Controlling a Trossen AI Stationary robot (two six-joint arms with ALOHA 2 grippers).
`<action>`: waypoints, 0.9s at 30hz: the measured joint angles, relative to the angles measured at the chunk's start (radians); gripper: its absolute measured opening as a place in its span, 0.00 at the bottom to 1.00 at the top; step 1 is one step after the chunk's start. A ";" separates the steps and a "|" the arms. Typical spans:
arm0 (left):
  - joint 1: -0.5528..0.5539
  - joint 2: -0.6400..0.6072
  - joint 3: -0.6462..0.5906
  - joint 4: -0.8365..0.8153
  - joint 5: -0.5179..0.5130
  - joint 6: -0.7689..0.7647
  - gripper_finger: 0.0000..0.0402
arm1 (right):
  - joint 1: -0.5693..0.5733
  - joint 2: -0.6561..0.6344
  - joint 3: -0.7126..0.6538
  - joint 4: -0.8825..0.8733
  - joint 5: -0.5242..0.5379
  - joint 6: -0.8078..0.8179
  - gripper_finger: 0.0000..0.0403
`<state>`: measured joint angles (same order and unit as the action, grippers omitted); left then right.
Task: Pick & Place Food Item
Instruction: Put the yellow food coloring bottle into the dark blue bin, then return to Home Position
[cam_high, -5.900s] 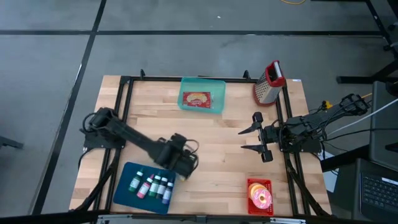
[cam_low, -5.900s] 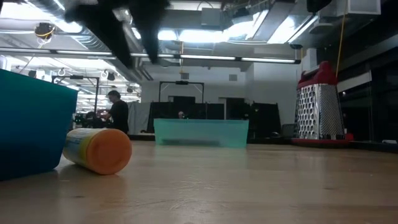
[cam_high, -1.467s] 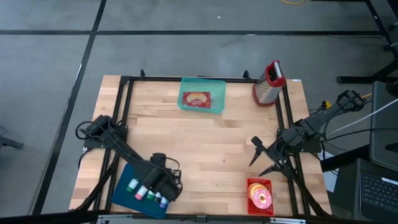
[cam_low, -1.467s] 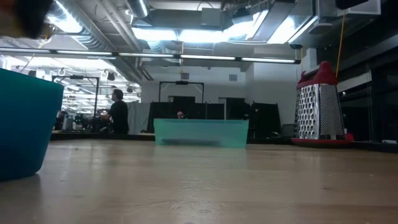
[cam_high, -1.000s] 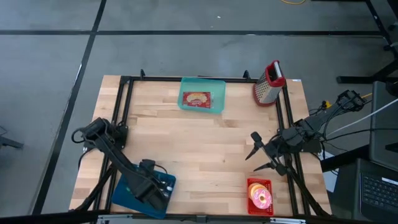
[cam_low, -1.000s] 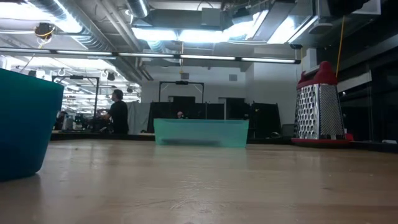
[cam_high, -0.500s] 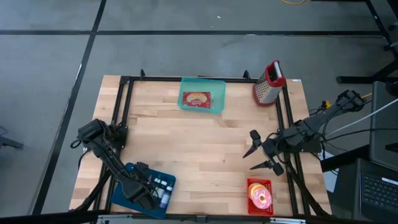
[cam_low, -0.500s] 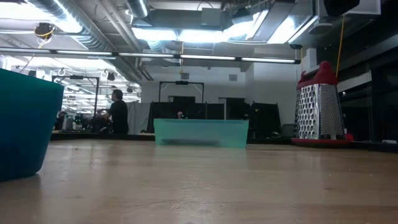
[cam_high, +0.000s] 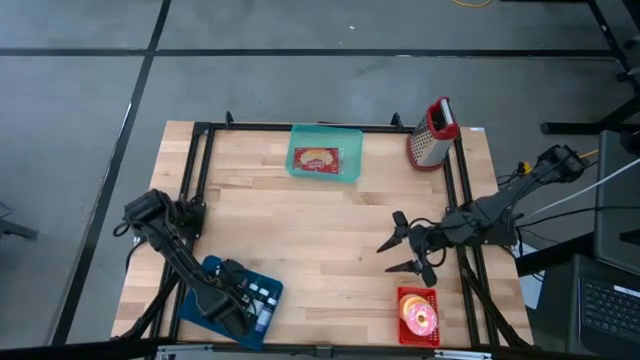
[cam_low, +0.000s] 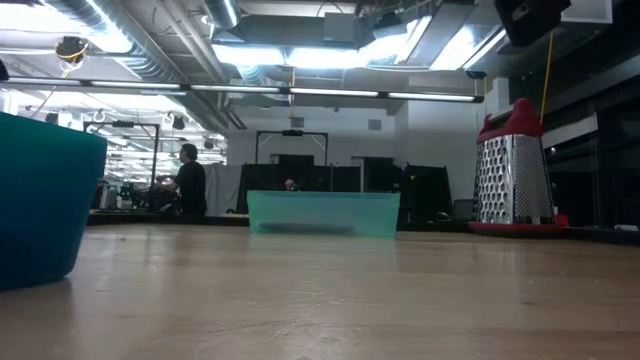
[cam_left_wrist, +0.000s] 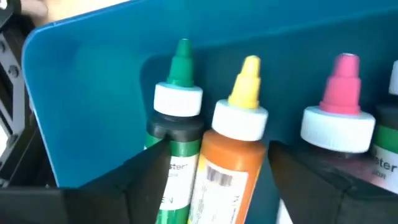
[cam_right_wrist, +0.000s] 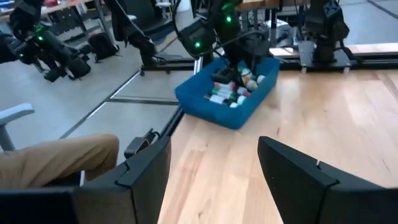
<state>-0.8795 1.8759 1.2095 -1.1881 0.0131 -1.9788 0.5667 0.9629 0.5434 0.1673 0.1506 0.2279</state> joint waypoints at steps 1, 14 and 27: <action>0.002 -0.004 0.000 -0.001 -0.002 0.011 0.68 | 0.000 0.008 0.000 0.014 0.000 0.000 0.61; -0.063 -0.155 0.000 -0.015 -0.590 -0.135 0.71 | 0.000 0.040 0.000 0.249 -0.009 -0.082 0.61; -0.087 -0.357 0.002 0.497 -1.243 0.642 0.67 | 0.073 0.040 0.000 0.387 -0.013 -0.053 0.61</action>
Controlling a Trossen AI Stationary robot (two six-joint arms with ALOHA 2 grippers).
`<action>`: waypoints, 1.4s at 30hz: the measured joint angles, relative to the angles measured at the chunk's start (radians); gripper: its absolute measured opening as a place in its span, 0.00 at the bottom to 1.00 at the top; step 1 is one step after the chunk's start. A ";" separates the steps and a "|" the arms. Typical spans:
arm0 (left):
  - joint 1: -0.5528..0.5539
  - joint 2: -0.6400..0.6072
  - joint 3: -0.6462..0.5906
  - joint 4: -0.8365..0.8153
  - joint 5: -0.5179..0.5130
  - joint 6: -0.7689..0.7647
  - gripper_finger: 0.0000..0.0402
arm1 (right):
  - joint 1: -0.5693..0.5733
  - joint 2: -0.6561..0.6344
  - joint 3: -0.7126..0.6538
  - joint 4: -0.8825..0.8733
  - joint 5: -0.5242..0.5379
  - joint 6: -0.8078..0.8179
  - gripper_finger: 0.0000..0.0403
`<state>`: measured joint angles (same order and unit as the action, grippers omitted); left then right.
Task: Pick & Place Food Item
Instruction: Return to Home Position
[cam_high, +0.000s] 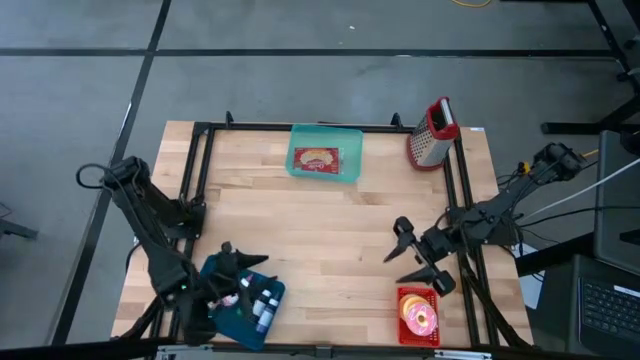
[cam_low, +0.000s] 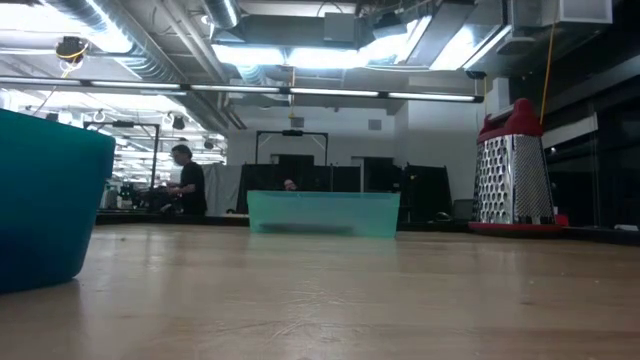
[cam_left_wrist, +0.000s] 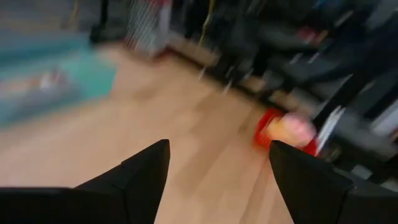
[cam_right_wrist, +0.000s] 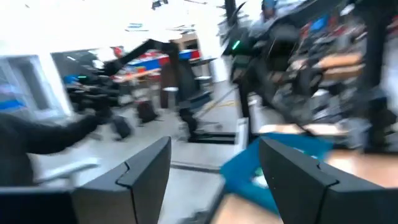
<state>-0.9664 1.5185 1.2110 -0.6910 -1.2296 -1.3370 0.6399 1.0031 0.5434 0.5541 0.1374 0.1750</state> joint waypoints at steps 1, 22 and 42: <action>-0.006 -0.010 0.000 0.072 -0.042 0.085 0.67 | 0.008 0.000 0.000 0.000 -0.009 0.033 0.61; -0.029 -0.046 -0.010 0.499 0.335 0.873 0.66 | 0.122 -0.028 0.000 -0.013 -0.364 -0.131 0.61; -0.145 -0.328 -0.642 1.420 0.608 1.440 0.66 | 0.136 -0.643 -0.213 -0.435 -0.181 -0.214 0.61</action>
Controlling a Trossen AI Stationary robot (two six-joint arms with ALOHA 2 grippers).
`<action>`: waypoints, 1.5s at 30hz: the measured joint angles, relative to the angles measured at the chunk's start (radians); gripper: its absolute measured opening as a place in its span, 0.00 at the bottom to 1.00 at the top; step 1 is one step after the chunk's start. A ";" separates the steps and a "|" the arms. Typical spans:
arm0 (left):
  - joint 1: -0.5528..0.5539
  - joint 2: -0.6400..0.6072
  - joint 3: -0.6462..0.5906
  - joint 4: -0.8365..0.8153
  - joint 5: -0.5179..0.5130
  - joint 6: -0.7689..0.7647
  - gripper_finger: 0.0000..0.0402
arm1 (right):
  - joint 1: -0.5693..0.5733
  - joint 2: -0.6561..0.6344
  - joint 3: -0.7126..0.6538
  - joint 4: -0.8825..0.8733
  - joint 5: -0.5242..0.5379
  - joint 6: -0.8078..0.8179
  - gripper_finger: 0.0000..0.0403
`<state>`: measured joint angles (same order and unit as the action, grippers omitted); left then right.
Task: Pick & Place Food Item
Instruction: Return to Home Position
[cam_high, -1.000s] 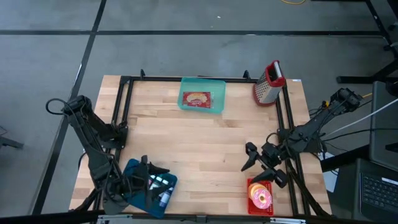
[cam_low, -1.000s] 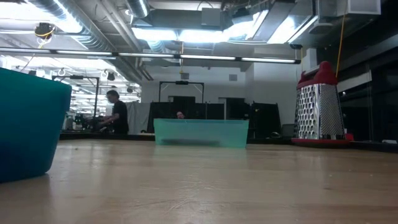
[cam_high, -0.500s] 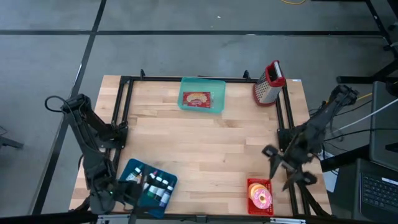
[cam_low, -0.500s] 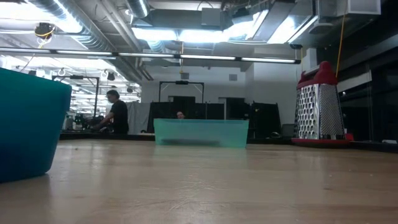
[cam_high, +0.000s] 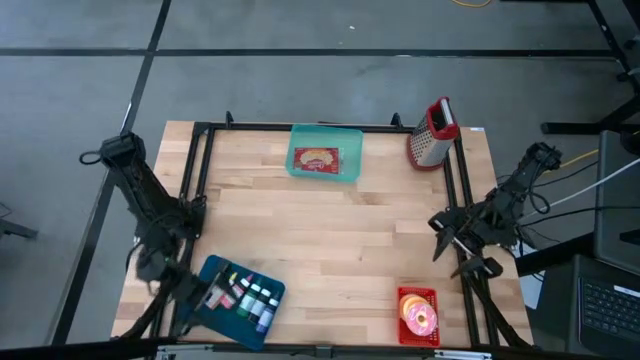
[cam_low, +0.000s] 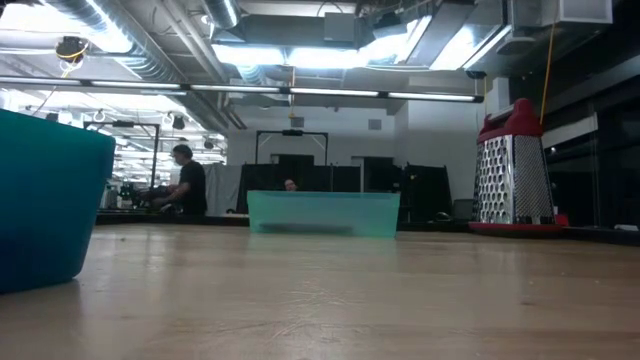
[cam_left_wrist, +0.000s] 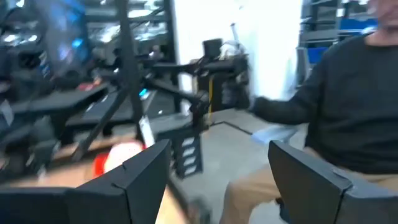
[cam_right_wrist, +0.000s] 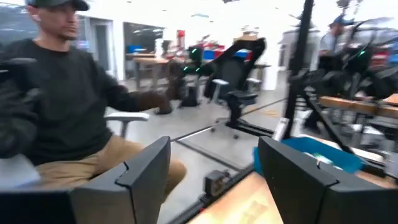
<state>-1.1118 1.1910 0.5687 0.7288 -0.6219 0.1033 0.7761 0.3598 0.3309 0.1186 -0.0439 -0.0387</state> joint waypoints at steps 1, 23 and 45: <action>0.001 -0.006 -0.067 0.053 -0.010 -0.023 0.66 | 0.000 -0.042 -0.037 0.007 0.027 0.002 0.61; 0.019 -0.382 -0.560 0.305 0.109 0.122 0.66 | 0.000 -0.360 -0.070 -0.182 0.091 -0.021 0.61; 0.021 -1.021 -0.560 -0.576 0.107 -0.117 0.66 | -0.001 -0.360 -0.233 -0.210 0.275 0.081 0.61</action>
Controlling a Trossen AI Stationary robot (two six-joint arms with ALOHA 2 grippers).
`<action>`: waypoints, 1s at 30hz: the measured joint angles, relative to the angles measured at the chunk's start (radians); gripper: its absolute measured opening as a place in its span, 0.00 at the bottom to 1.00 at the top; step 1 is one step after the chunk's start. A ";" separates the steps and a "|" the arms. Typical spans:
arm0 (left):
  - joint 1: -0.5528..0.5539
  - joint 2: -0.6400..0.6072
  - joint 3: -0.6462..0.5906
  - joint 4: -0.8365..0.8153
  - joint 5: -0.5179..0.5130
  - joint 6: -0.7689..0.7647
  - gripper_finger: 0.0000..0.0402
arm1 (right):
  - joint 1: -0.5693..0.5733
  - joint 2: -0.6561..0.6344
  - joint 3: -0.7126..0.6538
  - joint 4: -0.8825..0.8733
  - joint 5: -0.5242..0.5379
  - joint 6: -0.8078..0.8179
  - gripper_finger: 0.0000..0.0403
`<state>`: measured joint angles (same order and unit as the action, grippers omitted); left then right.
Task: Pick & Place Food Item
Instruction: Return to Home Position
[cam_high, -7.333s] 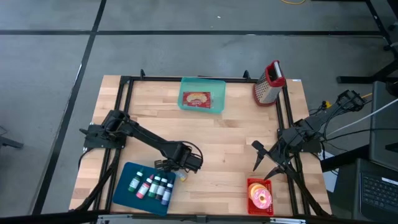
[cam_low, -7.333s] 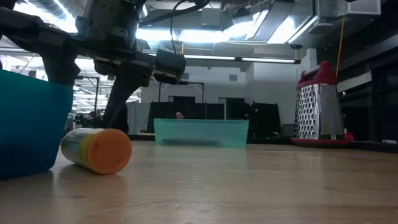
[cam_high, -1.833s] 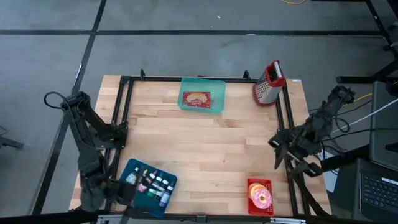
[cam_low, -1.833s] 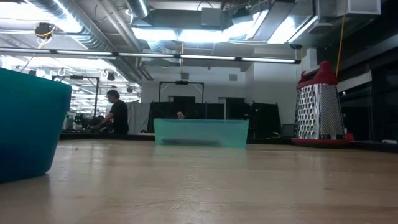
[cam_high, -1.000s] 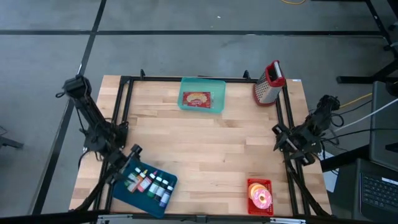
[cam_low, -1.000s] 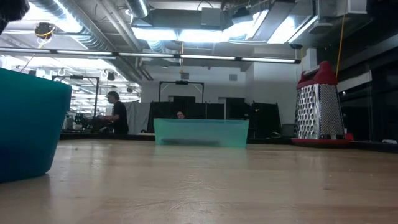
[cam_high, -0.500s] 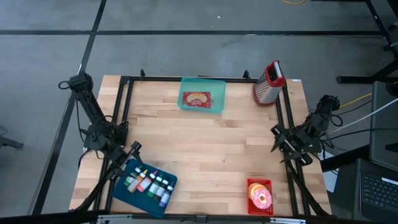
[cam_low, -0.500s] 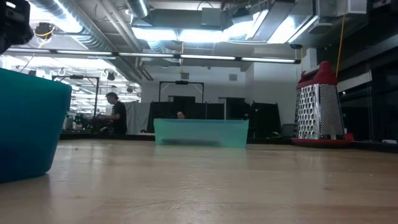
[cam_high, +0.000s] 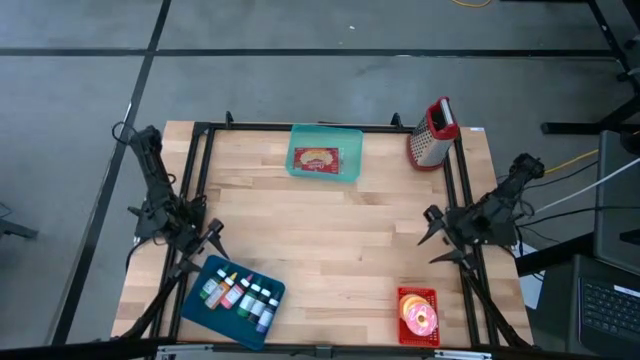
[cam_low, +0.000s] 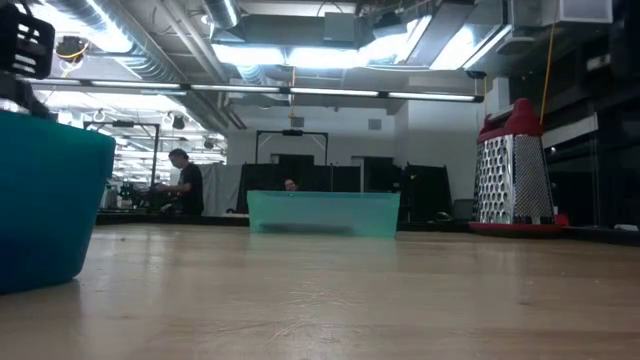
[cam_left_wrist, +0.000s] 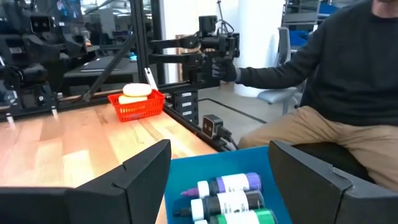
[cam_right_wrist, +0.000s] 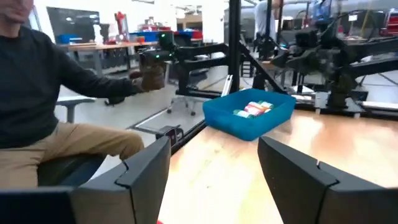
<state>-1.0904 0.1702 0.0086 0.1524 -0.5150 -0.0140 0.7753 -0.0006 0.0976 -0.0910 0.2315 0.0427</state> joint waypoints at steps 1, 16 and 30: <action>0.000 -0.039 0.000 -0.040 0.002 0.000 0.66 | 0.000 0.000 -0.040 0.051 0.000 0.002 0.61; 0.002 -0.124 0.000 -0.095 0.172 0.134 0.66 | 0.000 0.014 -0.082 0.129 -0.037 0.052 0.61; 0.014 -0.135 0.001 -0.144 0.511 0.052 0.66 | 0.000 0.086 -0.082 0.129 -0.037 -0.074 0.61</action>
<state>-1.0763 0.0349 0.0097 0.0083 -0.0040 0.0378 0.7750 0.0851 0.0154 0.0380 0.1940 -0.0315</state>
